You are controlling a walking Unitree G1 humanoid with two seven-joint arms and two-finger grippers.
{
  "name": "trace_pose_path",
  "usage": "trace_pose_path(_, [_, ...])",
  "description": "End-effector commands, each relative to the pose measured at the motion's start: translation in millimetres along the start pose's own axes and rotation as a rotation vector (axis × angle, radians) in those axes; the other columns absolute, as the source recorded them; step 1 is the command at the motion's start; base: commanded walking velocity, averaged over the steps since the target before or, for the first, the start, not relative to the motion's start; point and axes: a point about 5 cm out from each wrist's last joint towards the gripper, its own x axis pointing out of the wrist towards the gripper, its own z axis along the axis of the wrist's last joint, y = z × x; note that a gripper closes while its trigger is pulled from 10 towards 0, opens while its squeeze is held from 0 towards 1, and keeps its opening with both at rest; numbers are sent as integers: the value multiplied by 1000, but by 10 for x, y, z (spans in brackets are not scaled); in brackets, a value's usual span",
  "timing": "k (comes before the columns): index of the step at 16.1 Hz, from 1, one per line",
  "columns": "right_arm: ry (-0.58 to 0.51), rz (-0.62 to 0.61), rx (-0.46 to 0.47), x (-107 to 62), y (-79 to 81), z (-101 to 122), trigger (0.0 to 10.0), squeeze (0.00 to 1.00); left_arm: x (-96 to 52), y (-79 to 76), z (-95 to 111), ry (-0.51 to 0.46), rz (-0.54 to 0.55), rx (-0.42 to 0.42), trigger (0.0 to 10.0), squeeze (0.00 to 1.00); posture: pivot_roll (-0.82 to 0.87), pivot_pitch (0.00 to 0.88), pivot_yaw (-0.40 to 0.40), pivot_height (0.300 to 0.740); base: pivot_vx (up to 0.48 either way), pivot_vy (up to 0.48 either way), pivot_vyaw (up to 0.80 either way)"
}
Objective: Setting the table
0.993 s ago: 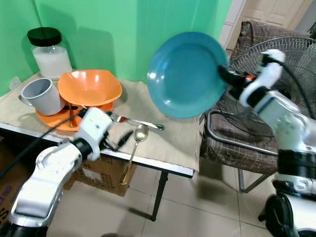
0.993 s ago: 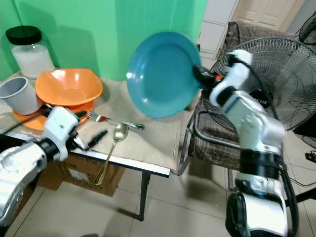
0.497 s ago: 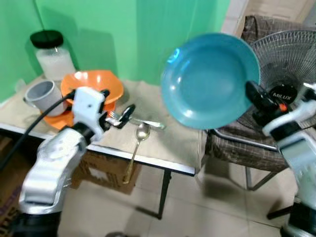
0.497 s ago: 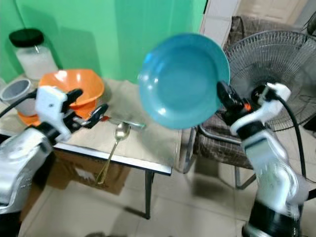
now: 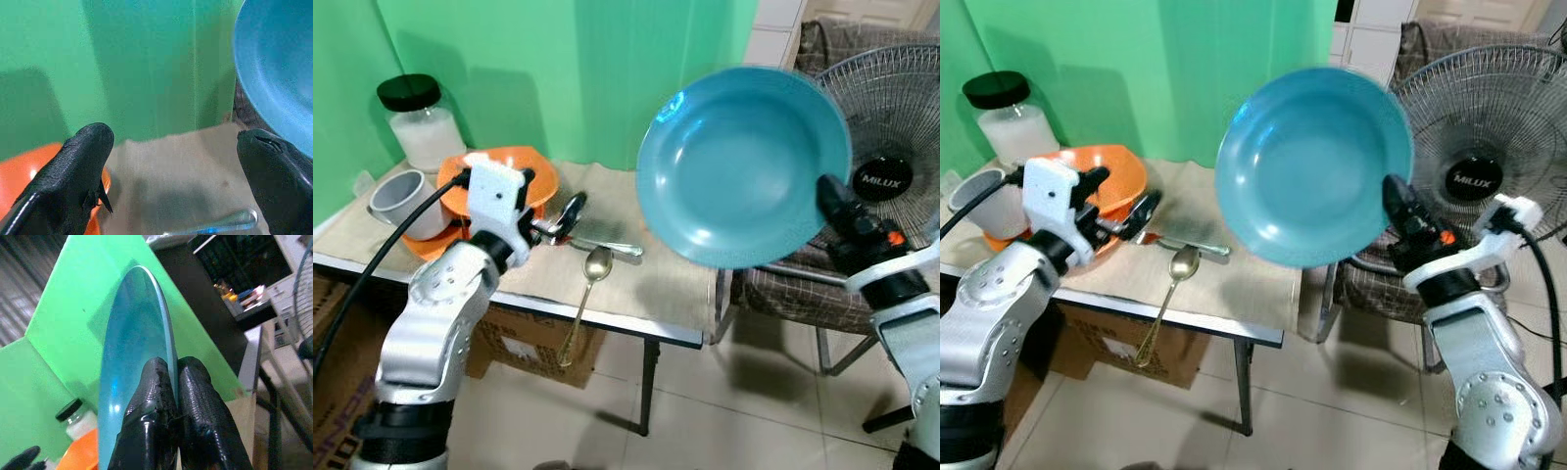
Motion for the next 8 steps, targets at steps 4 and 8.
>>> trace_pose_path(4, [-56, -32, -88, -102, 169, 58, 10000, 0, 44, -186, 28, -32, 17, 87, 10000, 0, -26, 0, 39, 740, 0, 0, -719])
trace_pose_path(8, [-71, -67, -169, -56, 301, -31, 10000, 0, 18, -206, -23, 5, 82, 143, 10000, 0, -1, 0, 5, 740, 0, 0, -777])
